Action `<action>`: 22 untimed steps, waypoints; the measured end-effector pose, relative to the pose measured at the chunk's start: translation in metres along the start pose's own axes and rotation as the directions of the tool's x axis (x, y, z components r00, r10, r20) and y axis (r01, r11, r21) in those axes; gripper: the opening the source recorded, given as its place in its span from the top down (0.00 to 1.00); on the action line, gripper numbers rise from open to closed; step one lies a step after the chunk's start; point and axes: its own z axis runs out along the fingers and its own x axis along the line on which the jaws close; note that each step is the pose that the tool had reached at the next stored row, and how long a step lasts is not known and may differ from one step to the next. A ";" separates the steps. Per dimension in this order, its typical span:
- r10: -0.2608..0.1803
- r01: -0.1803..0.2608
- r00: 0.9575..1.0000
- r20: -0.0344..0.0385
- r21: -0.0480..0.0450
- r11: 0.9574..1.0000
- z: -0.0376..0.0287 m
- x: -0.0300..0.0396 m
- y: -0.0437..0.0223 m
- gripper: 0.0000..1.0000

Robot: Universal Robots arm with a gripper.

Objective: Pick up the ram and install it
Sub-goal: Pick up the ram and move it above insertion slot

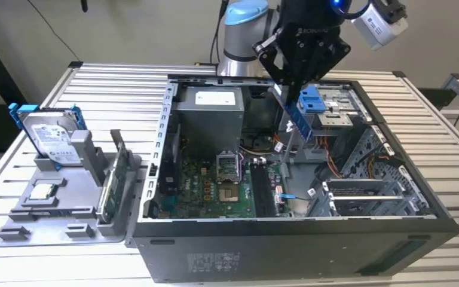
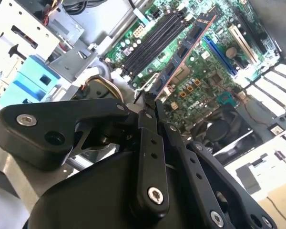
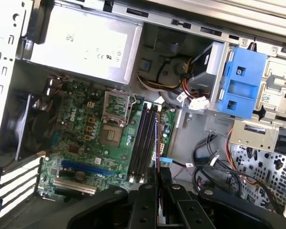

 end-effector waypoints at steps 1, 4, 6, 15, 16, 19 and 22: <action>0.012 -0.012 1.000 0.000 0.000 1.000 0.0002 0.0000 0.0000 0.86; 0.050 -0.050 0.999 0.001 0.001 0.999 0.0009 0.0000 0.0000 0.86; 0.076 -0.076 0.997 0.001 0.001 0.997 0.0013 0.0000 0.0000 0.86; 0.183 -0.183 0.983 0.003 0.003 0.983 0.0032 0.0000 -0.0001 0.86; 0.191 -0.191 0.982 0.004 0.004 0.982 0.0033 0.0000 -0.0001 0.86; 0.198 -0.198 0.980 0.004 0.004 0.980 0.0034 0.0000 -0.0001 0.86; 0.198 -0.198 0.980 0.004 0.004 0.980 0.0034 0.0000 -0.0001 0.86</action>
